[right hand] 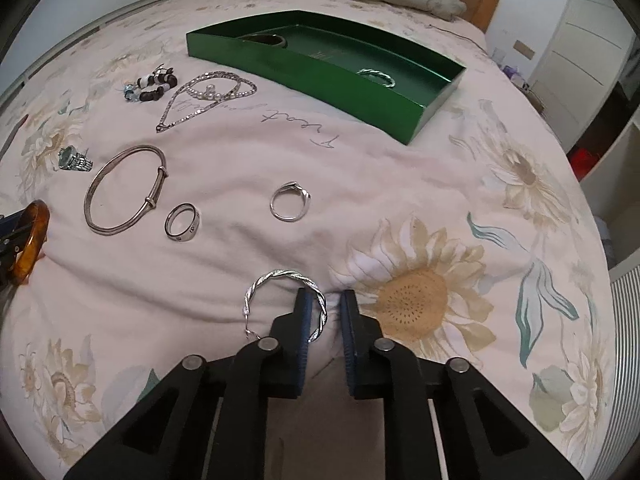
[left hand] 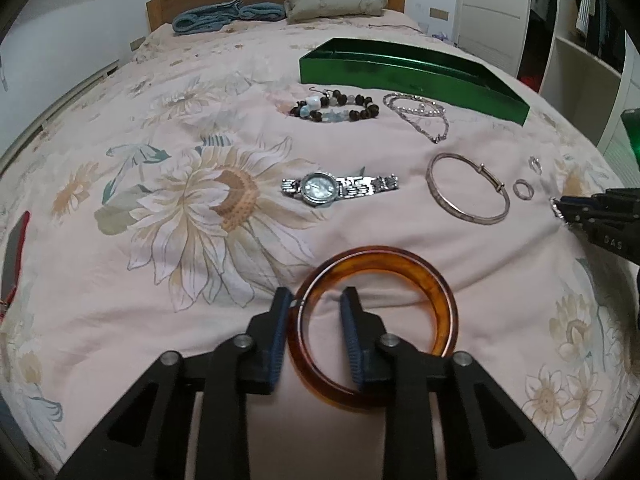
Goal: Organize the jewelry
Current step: 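Lift and carry the amber bangle and hoop over the green tray with both tools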
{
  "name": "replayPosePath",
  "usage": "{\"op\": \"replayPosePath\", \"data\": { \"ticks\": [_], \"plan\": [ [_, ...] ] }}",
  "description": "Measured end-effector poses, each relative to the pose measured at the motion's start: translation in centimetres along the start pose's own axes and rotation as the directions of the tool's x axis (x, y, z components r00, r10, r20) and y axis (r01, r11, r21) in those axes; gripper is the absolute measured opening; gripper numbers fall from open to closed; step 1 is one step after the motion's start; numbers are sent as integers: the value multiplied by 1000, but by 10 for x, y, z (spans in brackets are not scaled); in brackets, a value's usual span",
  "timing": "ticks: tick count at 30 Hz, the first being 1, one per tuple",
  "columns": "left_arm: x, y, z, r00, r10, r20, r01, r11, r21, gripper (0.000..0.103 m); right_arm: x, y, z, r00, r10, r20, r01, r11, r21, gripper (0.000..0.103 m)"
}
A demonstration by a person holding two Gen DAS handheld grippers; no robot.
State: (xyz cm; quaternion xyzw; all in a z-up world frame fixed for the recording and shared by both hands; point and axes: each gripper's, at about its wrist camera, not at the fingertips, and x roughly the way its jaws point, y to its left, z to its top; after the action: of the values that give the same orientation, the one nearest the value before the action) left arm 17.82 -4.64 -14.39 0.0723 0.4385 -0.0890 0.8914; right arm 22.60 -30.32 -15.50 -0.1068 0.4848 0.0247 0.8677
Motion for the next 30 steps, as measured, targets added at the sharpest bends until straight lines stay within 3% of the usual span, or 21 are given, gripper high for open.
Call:
{"op": "replayPosePath", "data": {
  "ticks": [8, 18, 30],
  "plan": [
    [-9, -13, 3, 997, 75, 2, -75, 996, 48, 11, -21, -7, -11, 998, 12, 69, -18, 997, 76, 4],
    [-41, -11, -3, 998, 60, 34, -60, 998, 2, 9, -86, -27, -45, 980, 45, 193, -84, 977, 197, 4],
    [-98, -14, -7, 989, 70, 130, -72, 997, 8, 9, -152, -22, -74, 950, 50, 309, -120, 970, 213, 4]
  ]
}}
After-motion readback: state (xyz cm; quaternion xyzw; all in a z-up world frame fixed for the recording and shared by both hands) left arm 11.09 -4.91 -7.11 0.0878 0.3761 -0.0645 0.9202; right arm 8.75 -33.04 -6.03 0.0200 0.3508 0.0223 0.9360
